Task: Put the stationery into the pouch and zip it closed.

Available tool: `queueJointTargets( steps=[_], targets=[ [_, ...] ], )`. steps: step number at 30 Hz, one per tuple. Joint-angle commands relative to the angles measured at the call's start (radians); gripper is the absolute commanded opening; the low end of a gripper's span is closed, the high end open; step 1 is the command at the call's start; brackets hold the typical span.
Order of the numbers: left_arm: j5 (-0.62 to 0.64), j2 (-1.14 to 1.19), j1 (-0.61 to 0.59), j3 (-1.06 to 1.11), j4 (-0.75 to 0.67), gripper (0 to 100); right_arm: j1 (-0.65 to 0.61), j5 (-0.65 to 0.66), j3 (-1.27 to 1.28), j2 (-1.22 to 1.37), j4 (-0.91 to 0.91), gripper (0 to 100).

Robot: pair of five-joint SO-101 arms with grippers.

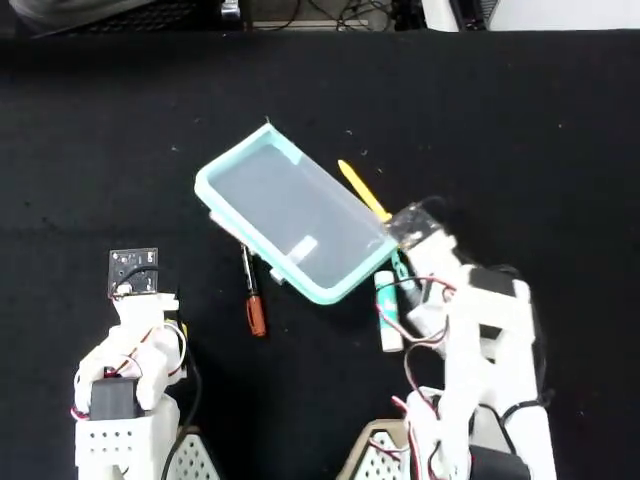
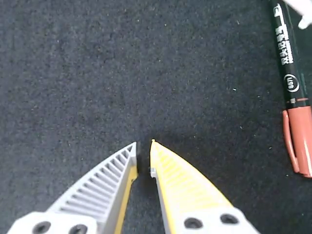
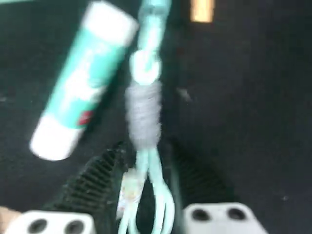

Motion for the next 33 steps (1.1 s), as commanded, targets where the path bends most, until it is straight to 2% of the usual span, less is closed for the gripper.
queueJointTargets(
  steps=[1, 9, 16, 29, 31, 33],
  targets=[
    [0.003, 0.005, 0.010, 0.015, -0.011, 7, -0.060, 0.005, -0.027, -0.025, 0.020, 23.7],
    [0.003, 0.005, 0.010, 0.015, -0.011, 7, -0.152, -0.109, -0.102, -0.024, 0.020, 25.1],
    [0.003, 0.005, 0.010, 0.015, -0.011, 7, -0.129, -0.107, -0.094, -0.010, -0.044, 25.1],
    [0.003, 0.005, 0.010, 0.015, -0.011, 7, -0.124, -0.114, -0.154, 0.371, -0.213, 24.7],
    [0.003, 0.005, 0.010, 0.015, -0.011, 7, -0.124, -0.114, -0.165, 0.375, -0.215, 19.3],
    [0.003, 0.005, 0.010, 0.015, -0.011, 7, -0.124, -0.114, -0.176, 0.375, -0.218, 9.7]
  ],
)
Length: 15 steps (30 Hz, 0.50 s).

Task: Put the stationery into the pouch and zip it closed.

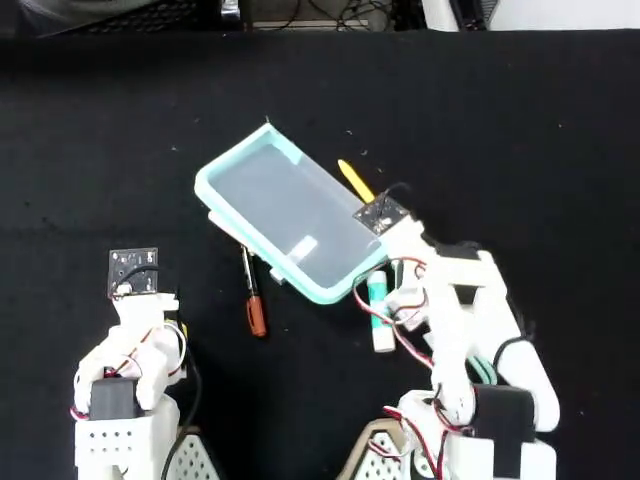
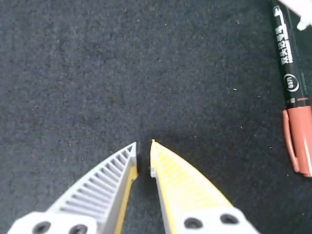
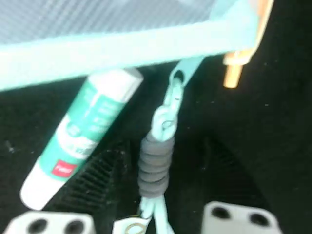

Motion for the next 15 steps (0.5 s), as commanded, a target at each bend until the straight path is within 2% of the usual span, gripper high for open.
queueJointTargets(
  steps=[1, 2, 8, 13, 15],
  targets=[
    [0.003, 0.005, 0.010, 0.015, -0.011, 7, 0.008, -0.008, -0.053, 0.015, -0.037, 4.1],
    [0.003, 0.005, 0.010, 0.015, -0.011, 7, 0.008, -0.008, -0.056, 0.002, -0.035, 0.5],
    [0.003, 0.005, 0.010, 0.015, -0.011, 7, -0.009, -0.006, -0.068, -0.197, 0.074, 1.2],
    [0.003, 0.005, 0.012, 0.015, -0.011, 7, -0.124, -0.015, -0.120, -0.478, 0.180, 1.2],
    [0.003, 0.005, 0.010, 0.015, -0.011, 7, -0.183, -0.066, -0.170, -0.573, 0.226, 1.2]
  ],
)
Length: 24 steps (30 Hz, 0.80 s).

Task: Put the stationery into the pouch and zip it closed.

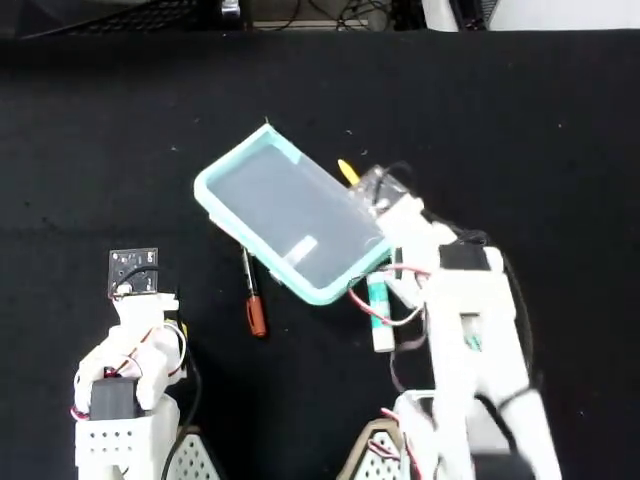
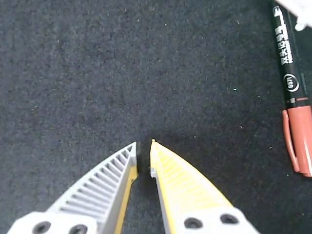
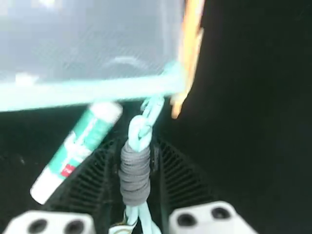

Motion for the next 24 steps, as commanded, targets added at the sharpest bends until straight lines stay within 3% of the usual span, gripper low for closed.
queueJointTargets(
  steps=[1, 8, 16, 24],
  targets=[
    [0.003, 0.005, 0.010, 0.015, -0.011, 7, -0.101, -0.078, -0.127, -0.191, 0.080, 1.2],
    [0.003, 0.005, 0.010, 0.015, -0.011, 7, -0.250, -0.152, -0.453, -0.245, 0.229, 1.2],
    [0.003, 0.005, 0.016, 0.015, -0.011, 7, -0.399, -0.152, -0.613, -0.228, 0.224, 1.2],
    [0.003, 0.006, 0.007, 0.015, -0.011, 7, -0.420, -0.147, -0.713, -0.079, 0.129, 1.2]
  ],
)
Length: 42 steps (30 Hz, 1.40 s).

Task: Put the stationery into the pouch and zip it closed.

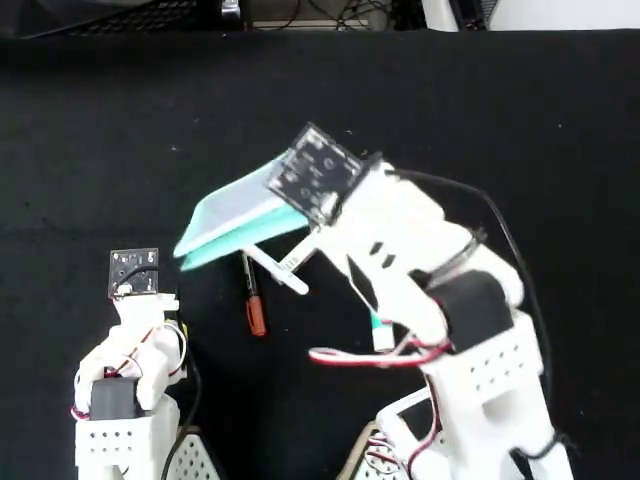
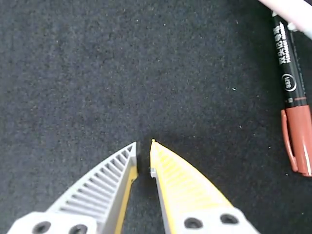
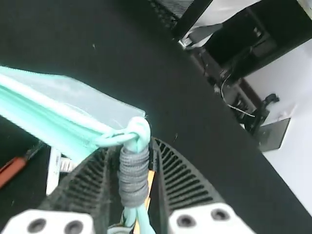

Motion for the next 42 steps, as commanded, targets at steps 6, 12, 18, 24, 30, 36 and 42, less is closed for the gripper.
queueJointTargets(
  steps=[6, 12, 18, 24, 30, 36, 42],
  targets=[
    [-0.003, 0.002, -0.045, 0.015, -0.152, 7, -0.005, -0.005, -0.185, 0.124, -0.051, 1.2],
    [0.005, 0.002, -0.317, -0.039, -0.511, 7, -0.005, -0.006, -0.236, 0.131, -0.051, 1.2],
    [0.003, 0.002, -0.386, -0.105, -0.970, 7, -0.006, -0.005, -0.255, 0.133, -0.058, 1.2],
    [0.002, 0.009, -0.143, -0.091, -1.140, 7, -0.009, -0.003, -0.268, 0.133, -0.060, 1.2],
    [-0.005, 0.028, -0.061, -0.007, -1.023, 7, -0.021, -0.011, -0.303, 0.133, -0.051, 1.2],
    [-0.038, 0.040, -0.016, -0.061, -0.901, 7, -0.055, -0.011, -0.242, 0.133, -0.087, 1.2],
    [-0.046, 0.048, 0.189, -0.182, -0.832, 7, -0.063, -0.048, -0.208, 0.133, -0.123, 1.2]
  ],
)
